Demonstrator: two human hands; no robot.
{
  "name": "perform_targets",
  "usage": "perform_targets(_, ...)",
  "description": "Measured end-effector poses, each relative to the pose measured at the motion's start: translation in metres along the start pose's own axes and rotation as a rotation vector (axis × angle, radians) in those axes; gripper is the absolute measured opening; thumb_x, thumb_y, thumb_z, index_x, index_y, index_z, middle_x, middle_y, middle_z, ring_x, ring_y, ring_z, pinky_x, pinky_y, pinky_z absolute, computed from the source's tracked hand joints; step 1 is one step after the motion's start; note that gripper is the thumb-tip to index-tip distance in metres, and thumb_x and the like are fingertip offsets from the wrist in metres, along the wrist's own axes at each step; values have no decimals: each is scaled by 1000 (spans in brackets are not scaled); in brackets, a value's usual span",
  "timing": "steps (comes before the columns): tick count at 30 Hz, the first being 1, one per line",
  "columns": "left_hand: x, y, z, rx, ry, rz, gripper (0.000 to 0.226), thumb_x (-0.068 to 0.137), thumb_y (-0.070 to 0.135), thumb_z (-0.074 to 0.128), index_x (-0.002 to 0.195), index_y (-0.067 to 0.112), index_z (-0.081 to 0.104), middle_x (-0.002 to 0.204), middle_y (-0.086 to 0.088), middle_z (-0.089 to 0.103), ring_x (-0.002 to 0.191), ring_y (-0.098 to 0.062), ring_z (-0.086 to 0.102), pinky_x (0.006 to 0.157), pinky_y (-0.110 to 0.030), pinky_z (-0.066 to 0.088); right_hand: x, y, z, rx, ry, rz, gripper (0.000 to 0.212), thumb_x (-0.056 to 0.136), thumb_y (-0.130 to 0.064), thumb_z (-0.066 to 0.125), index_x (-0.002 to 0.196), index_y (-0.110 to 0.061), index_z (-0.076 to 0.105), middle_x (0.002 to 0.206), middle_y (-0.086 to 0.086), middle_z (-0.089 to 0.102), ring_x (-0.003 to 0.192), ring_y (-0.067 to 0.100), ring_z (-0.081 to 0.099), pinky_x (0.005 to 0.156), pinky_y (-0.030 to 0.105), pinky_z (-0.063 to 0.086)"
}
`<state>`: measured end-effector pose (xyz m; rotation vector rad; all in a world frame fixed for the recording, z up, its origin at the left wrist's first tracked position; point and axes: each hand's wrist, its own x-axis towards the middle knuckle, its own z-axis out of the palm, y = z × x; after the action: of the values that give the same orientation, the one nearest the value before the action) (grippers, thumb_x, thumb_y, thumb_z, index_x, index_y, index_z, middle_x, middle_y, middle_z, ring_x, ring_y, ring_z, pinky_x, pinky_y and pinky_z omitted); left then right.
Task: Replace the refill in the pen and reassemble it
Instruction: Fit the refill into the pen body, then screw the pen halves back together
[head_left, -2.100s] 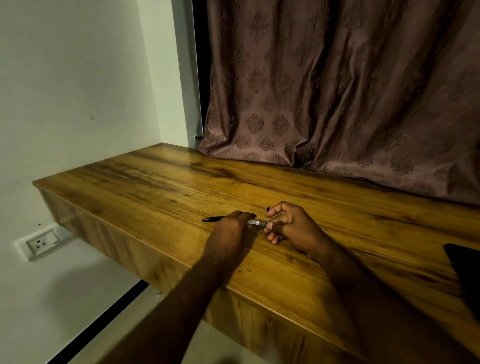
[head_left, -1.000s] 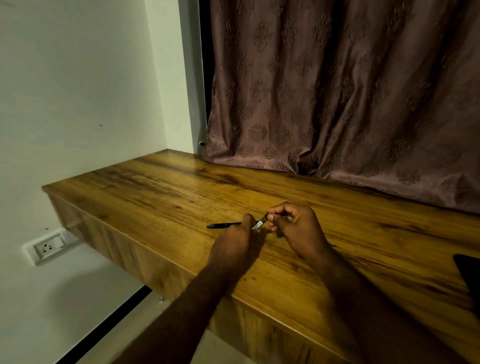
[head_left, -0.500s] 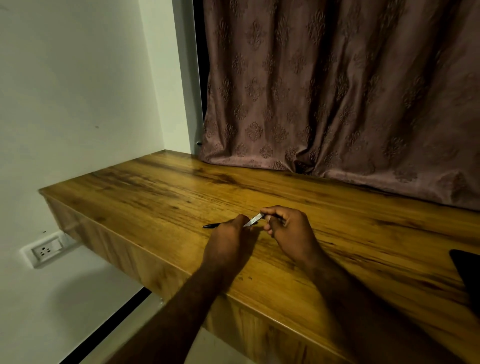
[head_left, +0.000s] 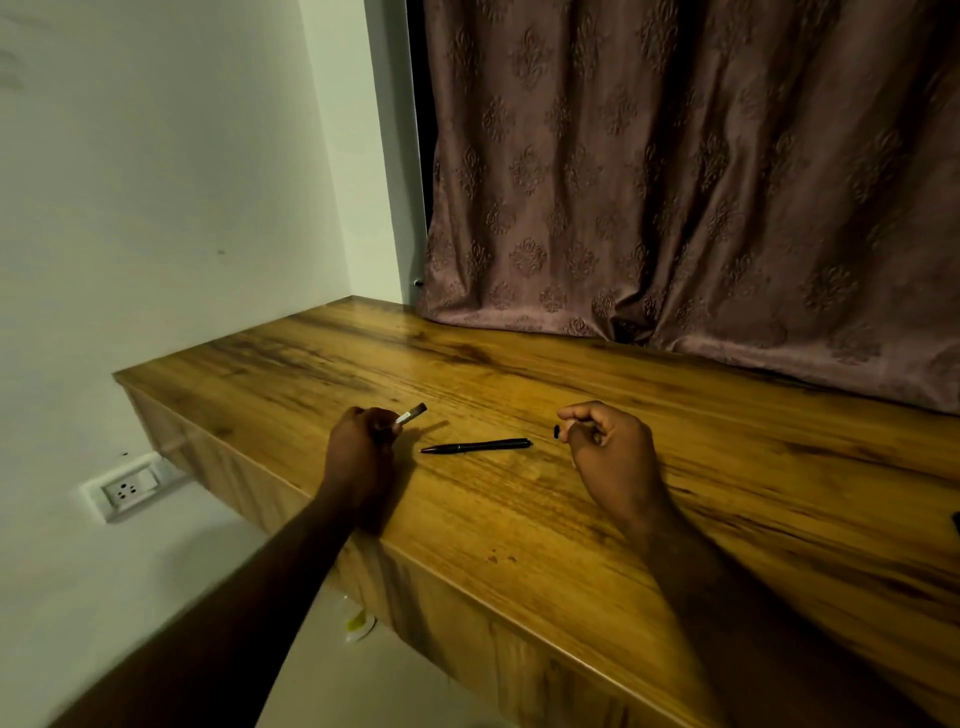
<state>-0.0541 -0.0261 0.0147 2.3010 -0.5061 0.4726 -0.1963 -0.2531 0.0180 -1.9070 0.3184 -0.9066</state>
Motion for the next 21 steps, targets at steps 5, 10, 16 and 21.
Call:
perform_targets(5, 22, -1, 12, 20, -113, 67, 16, 84, 17, 68, 94, 7, 76, 92, -17, 71, 86, -32, 67, 73, -28, 47, 2, 2, -4, 5, 19, 11, 20, 89, -5, 55, 93, -17, 71, 82, 2, 72, 73, 17, 69, 64, 39, 56)
perform_targets(10, 41, -6, 28, -79, -204, -11, 18, 87, 12, 65, 102, 10, 74, 93, -13, 73, 74, -23, 67, 67, -28, 54, 9, 10, -2, 15, 51, 19, 22, 88, -6, 54, 93, -19, 71, 83, 2, 73, 78, 17, 71, 66, 45, 59)
perform_targets(16, 37, -11, 29, -529, -131, -239, 14, 90, 19, 63, 101, 11, 69, 87, -13, 70, 67, -24, 67, 59, -36, 55, 14, 12, -1, 29, 84, 19, 22, 89, -7, 54, 99, -20, 69, 82, 4, 72, 74, 22, 69, 62, 41, 56)
perform_targets(21, 30, -5, 17, -357, 100, -153, 12, 91, 14, 59, 89, 6, 68, 82, -9, 67, 79, -21, 61, 72, -31, 44, 28, 26, -19, 18, 235, 123, 7, 91, -18, 61, 90, -16, 68, 71, 0, 68, 62, 14, 61, 68, 42, 54)
